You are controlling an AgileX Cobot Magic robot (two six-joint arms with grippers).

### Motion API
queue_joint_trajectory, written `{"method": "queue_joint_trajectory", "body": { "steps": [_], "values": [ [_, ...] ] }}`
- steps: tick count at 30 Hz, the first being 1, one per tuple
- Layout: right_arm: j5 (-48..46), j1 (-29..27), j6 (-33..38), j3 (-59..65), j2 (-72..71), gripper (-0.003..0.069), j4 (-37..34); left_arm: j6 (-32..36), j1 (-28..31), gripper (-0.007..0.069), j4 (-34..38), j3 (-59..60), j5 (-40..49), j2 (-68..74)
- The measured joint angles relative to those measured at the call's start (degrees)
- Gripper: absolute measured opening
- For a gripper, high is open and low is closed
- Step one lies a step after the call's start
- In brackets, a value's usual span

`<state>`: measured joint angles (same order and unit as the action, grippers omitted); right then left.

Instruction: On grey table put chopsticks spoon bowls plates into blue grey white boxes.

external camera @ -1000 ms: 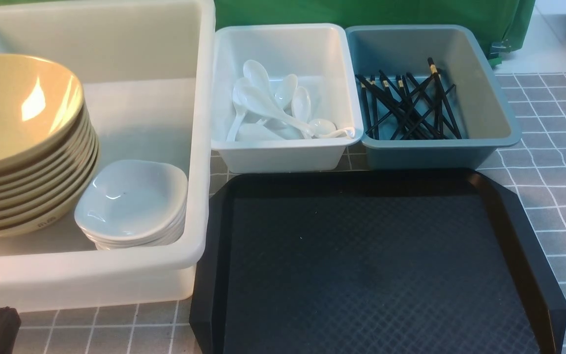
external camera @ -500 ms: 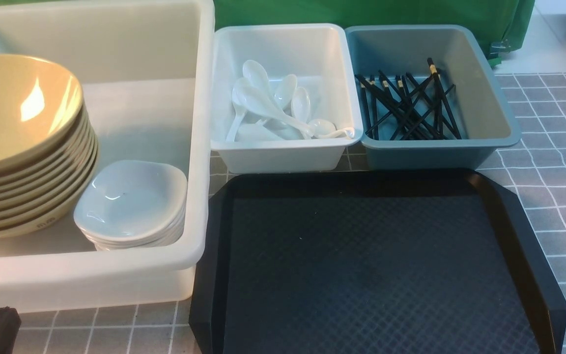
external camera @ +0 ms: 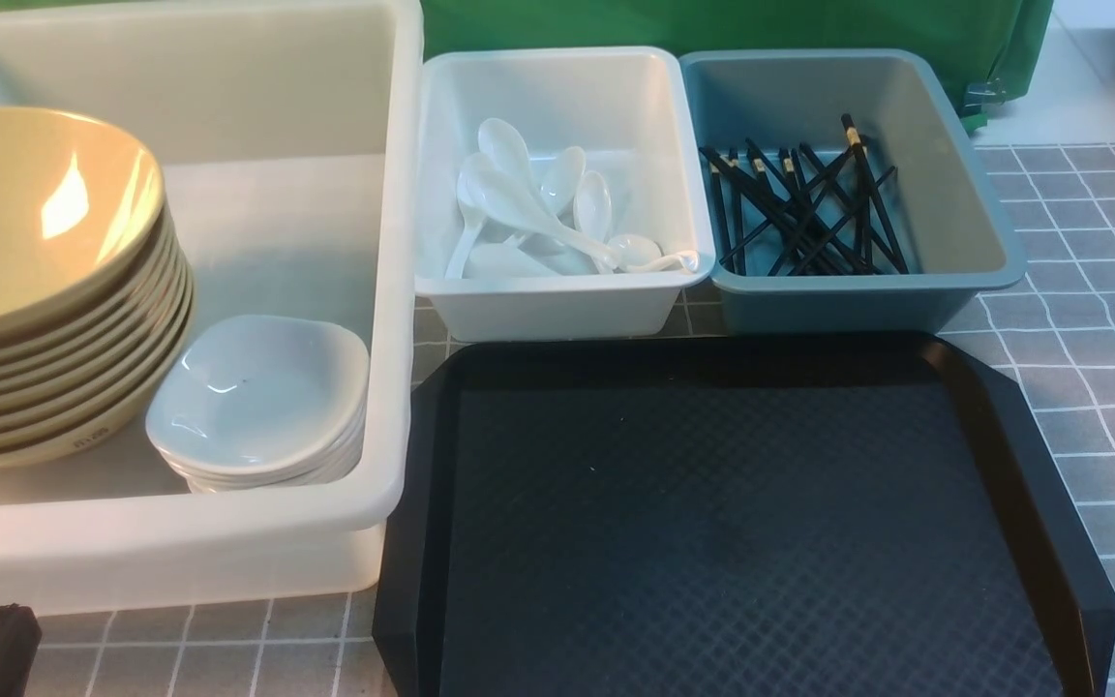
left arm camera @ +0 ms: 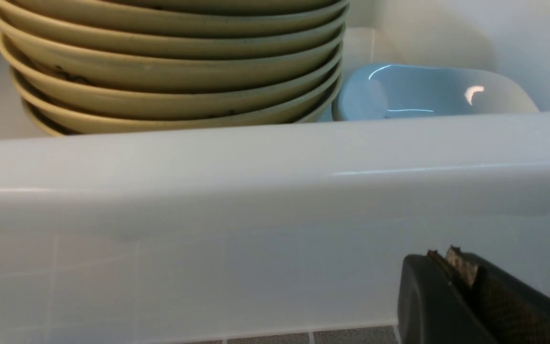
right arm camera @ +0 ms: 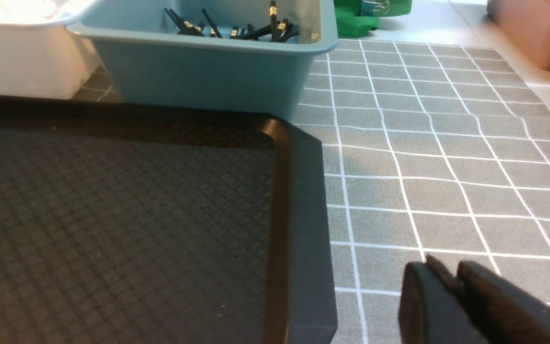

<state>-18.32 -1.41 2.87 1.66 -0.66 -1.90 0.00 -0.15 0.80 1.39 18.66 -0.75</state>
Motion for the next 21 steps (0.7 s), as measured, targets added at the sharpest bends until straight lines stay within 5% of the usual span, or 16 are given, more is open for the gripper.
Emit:
{"method": "queue_joint_trajectory", "body": {
  "steps": [21],
  "values": [
    [0.0, 0.0, 0.0, 0.0, 0.0, 0.0136, 0.0, 0.0, 0.0, -0.0008, 0.0, 0.0, 0.0, 0.0]
  ]
}}
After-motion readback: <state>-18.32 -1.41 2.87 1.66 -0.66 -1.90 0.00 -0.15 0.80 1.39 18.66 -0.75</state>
